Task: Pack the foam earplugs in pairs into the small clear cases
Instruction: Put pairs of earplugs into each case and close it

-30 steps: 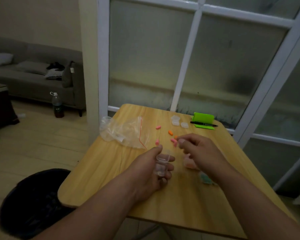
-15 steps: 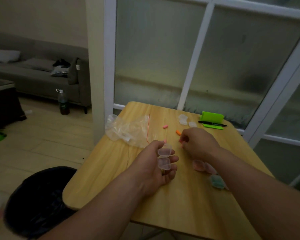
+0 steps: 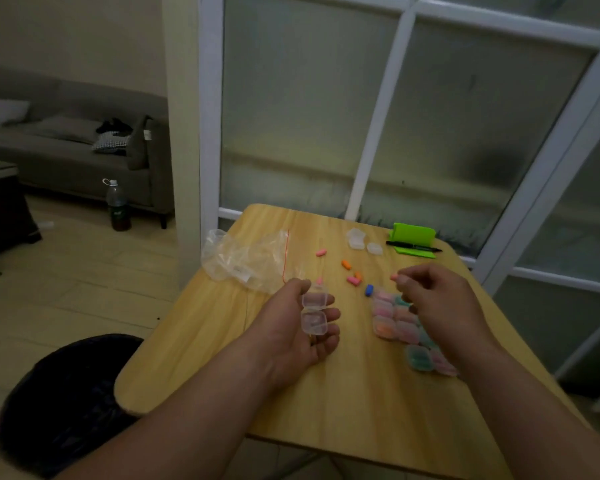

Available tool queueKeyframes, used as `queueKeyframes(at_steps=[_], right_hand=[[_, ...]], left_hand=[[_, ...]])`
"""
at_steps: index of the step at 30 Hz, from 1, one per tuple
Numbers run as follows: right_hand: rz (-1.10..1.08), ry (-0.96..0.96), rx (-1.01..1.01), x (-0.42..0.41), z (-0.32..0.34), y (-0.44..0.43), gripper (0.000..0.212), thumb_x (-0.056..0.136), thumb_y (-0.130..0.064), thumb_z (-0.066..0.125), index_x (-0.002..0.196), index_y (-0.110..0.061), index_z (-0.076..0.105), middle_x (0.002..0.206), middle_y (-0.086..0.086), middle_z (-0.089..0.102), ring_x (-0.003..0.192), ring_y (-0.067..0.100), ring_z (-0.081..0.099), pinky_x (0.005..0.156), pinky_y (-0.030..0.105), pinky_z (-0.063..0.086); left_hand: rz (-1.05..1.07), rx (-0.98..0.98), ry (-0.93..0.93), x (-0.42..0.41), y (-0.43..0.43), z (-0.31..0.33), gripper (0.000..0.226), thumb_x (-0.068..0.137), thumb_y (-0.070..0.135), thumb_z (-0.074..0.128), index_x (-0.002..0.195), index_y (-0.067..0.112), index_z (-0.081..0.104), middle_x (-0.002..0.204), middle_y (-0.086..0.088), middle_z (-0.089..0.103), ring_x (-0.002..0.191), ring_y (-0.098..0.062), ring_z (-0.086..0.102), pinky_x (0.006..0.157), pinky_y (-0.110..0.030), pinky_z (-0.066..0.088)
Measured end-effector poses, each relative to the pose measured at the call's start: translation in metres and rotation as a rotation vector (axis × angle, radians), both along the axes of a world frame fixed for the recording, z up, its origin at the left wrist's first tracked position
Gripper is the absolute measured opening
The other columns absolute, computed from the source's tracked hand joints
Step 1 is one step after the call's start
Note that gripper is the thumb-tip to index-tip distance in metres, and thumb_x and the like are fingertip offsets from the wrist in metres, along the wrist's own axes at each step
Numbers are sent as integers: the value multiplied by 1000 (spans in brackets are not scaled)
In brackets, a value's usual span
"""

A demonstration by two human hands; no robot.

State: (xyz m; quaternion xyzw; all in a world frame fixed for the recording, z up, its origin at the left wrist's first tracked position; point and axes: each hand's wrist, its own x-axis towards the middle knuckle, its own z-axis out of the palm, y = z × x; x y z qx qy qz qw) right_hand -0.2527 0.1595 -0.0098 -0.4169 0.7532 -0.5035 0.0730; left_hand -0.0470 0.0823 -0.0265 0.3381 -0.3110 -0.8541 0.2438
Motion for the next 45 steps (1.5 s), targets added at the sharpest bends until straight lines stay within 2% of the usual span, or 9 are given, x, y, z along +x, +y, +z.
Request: queueKeyframes(at_steps=[4, 11, 14, 18, 22, 26, 33, 37, 45], right_hand=[[120, -58, 53, 30, -7, 12, 2, 98, -25, 74, 98, -26, 72, 92, -2, 73, 83, 14, 70, 59, 27, 59], [315, 343, 75, 65, -6, 21, 5, 96, -36, 74, 94, -36, 70, 97, -15, 61, 92, 0, 59, 75, 19, 46], [337, 416, 114, 72, -11, 18, 4, 94, -37, 75, 94, -35, 72, 98, -15, 53, 92, -2, 52, 76, 21, 43], [347, 483, 194, 77, -17, 13, 5, 95, -38, 73, 96, -34, 75, 98, -14, 51, 91, 0, 52, 83, 30, 50], [356, 495, 210, 79, -17, 12, 10, 96, -38, 71, 102, -35, 77, 97, -13, 50, 89, 1, 51, 82, 34, 53], [376, 475, 196, 79, -18, 10, 12, 95, -40, 71, 106, -38, 76, 99, -13, 51, 92, 1, 53, 92, 32, 50], [376, 396, 83, 79, -17, 10, 7, 100, -40, 65, 99, -37, 72, 93, -15, 56, 89, 0, 54, 71, 23, 40], [332, 364, 64, 76, -20, 7, 17, 104, -37, 59, 89, -34, 69, 83, -14, 59, 87, 4, 55, 71, 26, 44], [159, 387, 203, 59, -22, -42, 12, 103, -22, 62, 102, -29, 72, 97, -16, 68, 91, 4, 61, 70, 14, 40]], left_hand=[[-8, -8, -16, -4, 5, 0, 39, 102, 43, 44, 112, 12, 65, 85, -8, 63, 65, -19, 57, 61, -29, 48], [-23, -12, 61, -7, 9, 0, 39, 103, 43, 46, 120, 13, 64, 94, -11, 67, 73, -19, 62, 66, -32, 51], [-32, -15, 66, -11, 8, -4, 43, 104, 44, 44, 128, 13, 61, 98, -11, 70, 71, -18, 66, 68, -33, 54], [-73, -15, 84, -12, 8, -1, 35, 104, 42, 41, 104, 13, 60, 76, -7, 61, 55, -15, 58, 70, -34, 48], [-60, -30, 92, -10, 2, -2, 36, 102, 43, 45, 115, 12, 60, 88, -12, 60, 72, -21, 56, 82, -40, 46], [-48, -56, 67, -7, -2, -4, 39, 102, 44, 44, 122, 13, 57, 82, -12, 61, 65, -20, 53, 72, -37, 45], [-14, -80, 64, 4, -4, -1, 45, 104, 45, 44, 126, 10, 61, 100, -14, 66, 71, -17, 63, 61, -30, 52], [126, -88, -16, 10, -8, 0, 40, 104, 42, 44, 111, 7, 64, 68, -5, 59, 53, -14, 42, 54, -28, 42], [315, -73, -6, 29, -21, 8, 40, 102, 39, 45, 100, 7, 69, 64, -3, 56, 51, -13, 42, 52, -27, 37]])
